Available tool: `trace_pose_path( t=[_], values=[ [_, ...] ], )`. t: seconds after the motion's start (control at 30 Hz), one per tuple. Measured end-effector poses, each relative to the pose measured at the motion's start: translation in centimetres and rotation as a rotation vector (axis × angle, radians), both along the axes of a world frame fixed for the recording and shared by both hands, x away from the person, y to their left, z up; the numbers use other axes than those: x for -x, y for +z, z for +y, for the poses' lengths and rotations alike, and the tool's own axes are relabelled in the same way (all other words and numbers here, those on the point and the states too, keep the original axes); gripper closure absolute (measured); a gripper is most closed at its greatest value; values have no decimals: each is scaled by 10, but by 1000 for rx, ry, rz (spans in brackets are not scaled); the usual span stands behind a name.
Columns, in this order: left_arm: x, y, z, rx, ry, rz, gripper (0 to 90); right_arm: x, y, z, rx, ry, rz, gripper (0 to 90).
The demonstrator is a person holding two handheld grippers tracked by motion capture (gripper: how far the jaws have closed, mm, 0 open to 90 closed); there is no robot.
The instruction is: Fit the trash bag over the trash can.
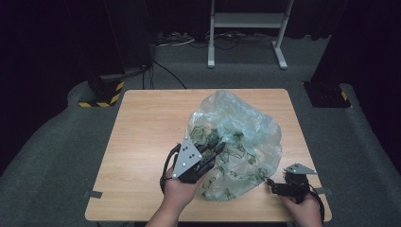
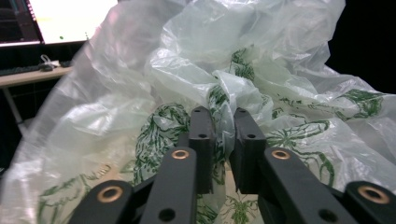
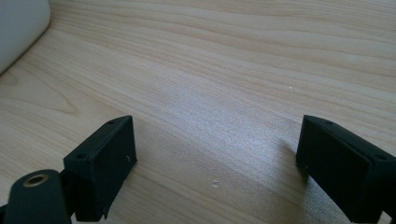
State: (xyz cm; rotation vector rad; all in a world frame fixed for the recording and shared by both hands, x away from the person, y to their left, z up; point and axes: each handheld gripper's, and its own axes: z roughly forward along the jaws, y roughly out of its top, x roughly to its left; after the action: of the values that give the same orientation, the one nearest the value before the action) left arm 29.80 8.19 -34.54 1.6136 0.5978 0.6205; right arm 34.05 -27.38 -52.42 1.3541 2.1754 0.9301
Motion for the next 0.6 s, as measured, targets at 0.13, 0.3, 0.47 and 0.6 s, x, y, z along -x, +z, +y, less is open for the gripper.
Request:
trace_pose_path(
  t=[0.13,0.3,0.47,0.6],
  values=[
    [-6,-9,-4,-55,-3,40,686,0,0,0,1,0,0,118],
    [-6,-19,-4,-76,19,48,553,0,0,0,0,1,-1,118],
    [-4,-24,5,-36,32,47,457,0,0,0,-1,0,1,119],
    [2,-25,18,8,38,39,410,0,0,0,-3,2,-1,119]
  ],
)
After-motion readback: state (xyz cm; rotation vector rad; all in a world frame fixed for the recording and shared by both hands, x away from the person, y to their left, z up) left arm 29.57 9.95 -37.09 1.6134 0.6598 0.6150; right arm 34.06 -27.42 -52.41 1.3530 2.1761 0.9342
